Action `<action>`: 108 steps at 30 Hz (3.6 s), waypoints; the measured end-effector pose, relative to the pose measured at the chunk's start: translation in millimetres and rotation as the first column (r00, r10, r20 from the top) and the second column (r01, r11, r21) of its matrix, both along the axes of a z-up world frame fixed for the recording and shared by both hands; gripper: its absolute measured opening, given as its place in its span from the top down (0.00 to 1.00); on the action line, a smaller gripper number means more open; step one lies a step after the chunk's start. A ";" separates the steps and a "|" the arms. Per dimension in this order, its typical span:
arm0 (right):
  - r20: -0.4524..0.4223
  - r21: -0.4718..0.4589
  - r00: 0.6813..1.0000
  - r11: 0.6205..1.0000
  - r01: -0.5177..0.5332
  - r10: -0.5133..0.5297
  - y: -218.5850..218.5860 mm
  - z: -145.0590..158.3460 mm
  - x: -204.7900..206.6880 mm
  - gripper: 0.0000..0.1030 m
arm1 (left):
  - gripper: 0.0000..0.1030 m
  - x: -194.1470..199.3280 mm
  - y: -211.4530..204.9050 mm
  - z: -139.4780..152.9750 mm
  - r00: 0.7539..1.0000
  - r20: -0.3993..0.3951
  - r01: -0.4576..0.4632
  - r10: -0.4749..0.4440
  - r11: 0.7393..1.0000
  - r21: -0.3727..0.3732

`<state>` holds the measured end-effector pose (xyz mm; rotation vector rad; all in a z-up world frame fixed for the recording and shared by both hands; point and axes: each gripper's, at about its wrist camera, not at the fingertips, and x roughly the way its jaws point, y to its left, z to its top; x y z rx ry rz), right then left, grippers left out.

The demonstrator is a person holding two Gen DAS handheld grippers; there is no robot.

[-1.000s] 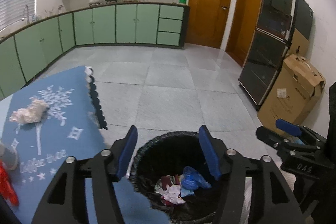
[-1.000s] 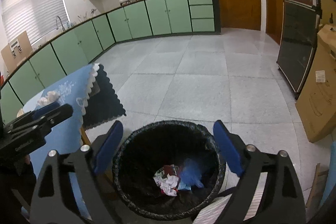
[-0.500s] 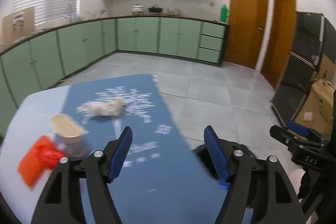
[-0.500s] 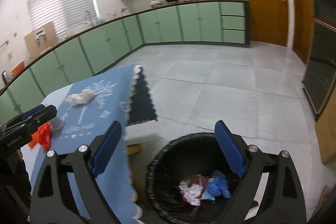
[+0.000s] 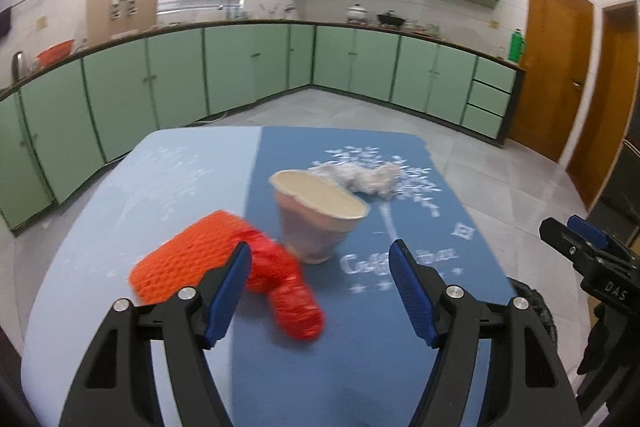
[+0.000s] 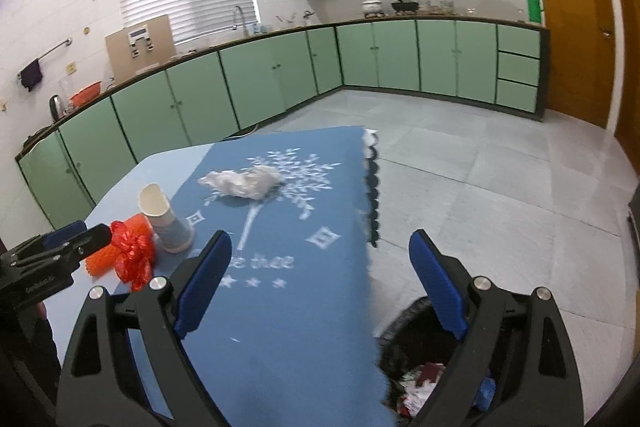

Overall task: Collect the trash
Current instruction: 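Move both tools back over the table toward the paper cup and red bag, then grasp the red plastic bag with the left gripper while the right grasps the white paper cup, then carry the red bag and paper cup over the trash bin with both grippers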

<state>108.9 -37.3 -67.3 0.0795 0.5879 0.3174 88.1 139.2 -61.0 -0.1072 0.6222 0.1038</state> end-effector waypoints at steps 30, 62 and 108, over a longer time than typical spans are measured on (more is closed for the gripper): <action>-0.052 -0.053 0.992 0.991 -0.119 0.116 73.7 -21.3 28.7 0.15 | 0.59 33.4 38.5 -57.5 0.987 -0.148 -0.079 0.063 0.992 -0.101; -0.138 -0.054 0.922 0.927 -0.371 0.361 188.3 -29.6 68.7 0.53 | 0.61 5.1 118.6 -20.5 0.972 -0.027 -0.236 0.235 0.971 -0.031; -0.003 -0.048 0.999 0.998 -0.036 0.036 -49.7 48.0 -40.2 0.75 | 0.61 15.2 -110.6 28.0 0.958 0.068 0.282 -0.278 0.957 -0.061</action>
